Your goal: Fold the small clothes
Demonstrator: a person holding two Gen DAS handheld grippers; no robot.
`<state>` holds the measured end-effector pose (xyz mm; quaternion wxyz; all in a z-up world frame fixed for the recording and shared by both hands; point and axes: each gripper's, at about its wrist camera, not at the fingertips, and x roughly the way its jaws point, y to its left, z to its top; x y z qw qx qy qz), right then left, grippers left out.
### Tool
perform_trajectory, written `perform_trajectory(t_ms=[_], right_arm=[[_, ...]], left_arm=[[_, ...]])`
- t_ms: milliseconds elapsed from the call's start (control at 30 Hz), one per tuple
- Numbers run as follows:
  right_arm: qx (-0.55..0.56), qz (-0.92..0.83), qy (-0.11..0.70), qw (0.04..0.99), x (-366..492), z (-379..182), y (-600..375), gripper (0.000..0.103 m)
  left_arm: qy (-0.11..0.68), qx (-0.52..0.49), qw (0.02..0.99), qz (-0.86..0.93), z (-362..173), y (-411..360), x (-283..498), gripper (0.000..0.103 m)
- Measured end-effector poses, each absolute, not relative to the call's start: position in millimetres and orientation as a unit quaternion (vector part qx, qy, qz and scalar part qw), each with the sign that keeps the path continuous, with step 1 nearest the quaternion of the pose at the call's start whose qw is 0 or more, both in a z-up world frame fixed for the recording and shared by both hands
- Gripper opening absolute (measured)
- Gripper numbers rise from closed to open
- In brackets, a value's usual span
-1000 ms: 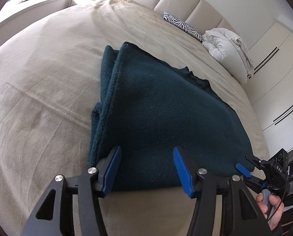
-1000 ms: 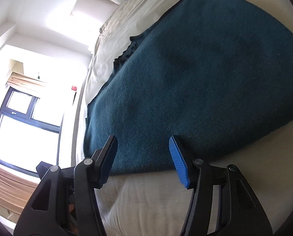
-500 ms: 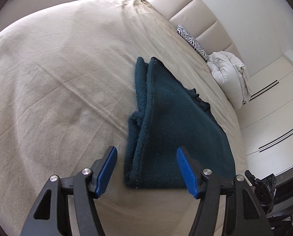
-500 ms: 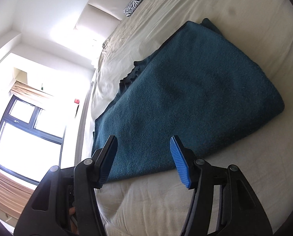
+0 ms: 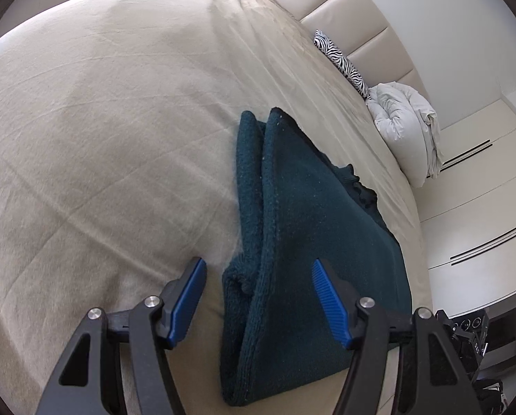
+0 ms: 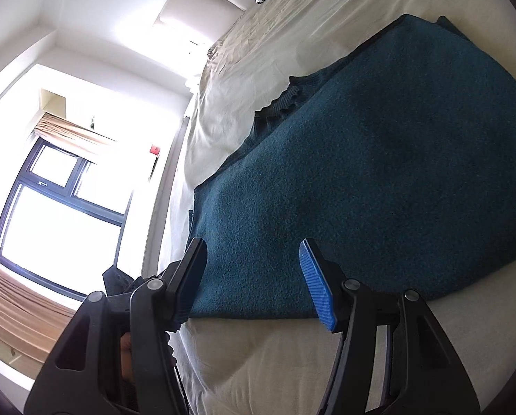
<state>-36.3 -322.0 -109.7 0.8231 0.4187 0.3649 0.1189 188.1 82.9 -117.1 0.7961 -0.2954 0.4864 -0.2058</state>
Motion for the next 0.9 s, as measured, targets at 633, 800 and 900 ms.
perform_trajectory(t_ms=[633,800,900], right_arm=[[0.386,0.168,0.393,0.817,20,-118,-287,0.056],[0.386,0.170,0.399,0.815,26,-123,-284,0.056],[0.387,0.171,0.400,0.813,29,-126,-283,0.056]], left_arm=[[0.497,-0.061,0.846,-0.182,-104,11,200,0.067],[0.505,-0.071,0.840,-0.187,-104,13,205,0.066],[0.510,-0.084,0.834,-0.192,-103,15,206,0.065]])
